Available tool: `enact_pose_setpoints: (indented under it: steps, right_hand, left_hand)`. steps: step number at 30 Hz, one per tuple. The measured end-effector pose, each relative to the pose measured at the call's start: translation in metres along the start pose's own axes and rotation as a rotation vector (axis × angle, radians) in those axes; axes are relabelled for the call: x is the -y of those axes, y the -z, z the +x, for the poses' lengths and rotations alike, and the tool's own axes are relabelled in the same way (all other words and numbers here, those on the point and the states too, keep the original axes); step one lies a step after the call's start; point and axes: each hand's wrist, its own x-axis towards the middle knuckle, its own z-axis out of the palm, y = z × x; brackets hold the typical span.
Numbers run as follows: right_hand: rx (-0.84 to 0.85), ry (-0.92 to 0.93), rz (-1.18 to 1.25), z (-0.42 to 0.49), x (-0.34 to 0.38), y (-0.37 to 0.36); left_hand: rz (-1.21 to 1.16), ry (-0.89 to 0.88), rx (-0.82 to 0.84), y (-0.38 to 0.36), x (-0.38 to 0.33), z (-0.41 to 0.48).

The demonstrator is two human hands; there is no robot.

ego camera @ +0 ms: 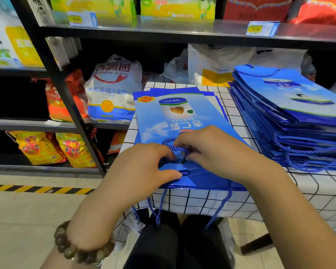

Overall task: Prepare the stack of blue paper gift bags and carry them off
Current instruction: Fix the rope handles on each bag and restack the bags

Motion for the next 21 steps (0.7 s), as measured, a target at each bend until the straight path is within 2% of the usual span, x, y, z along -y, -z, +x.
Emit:
enact_pose_setpoints:
  steps: [7, 10, 13, 17, 21]
  right_hand:
    - [0.028, -0.04, 0.12, 0.004, -0.002, -0.003]
    - [0.078, -0.053, 0.302, -0.003, -0.012, -0.008]
    - [0.016, -0.056, 0.405, -0.001, -0.016, -0.014]
    - [-0.035, -0.087, 0.442, 0.003, -0.019, -0.018]
    - [-0.05, -0.113, 0.436, 0.006, -0.018, -0.017]
  left_hand:
    - [-0.144, 0.0, -0.172, 0.002, 0.0, 0.001]
    - [-0.119, -0.02, -0.239, 0.0, -0.002, 0.003]
    - [-0.112, -0.031, -0.293, -0.004, -0.009, 0.003]
    - [-0.012, -0.032, -0.466, -0.009, -0.019, -0.007]
    - [0.331, 0.031, -0.387, -0.014, -0.022, -0.006]
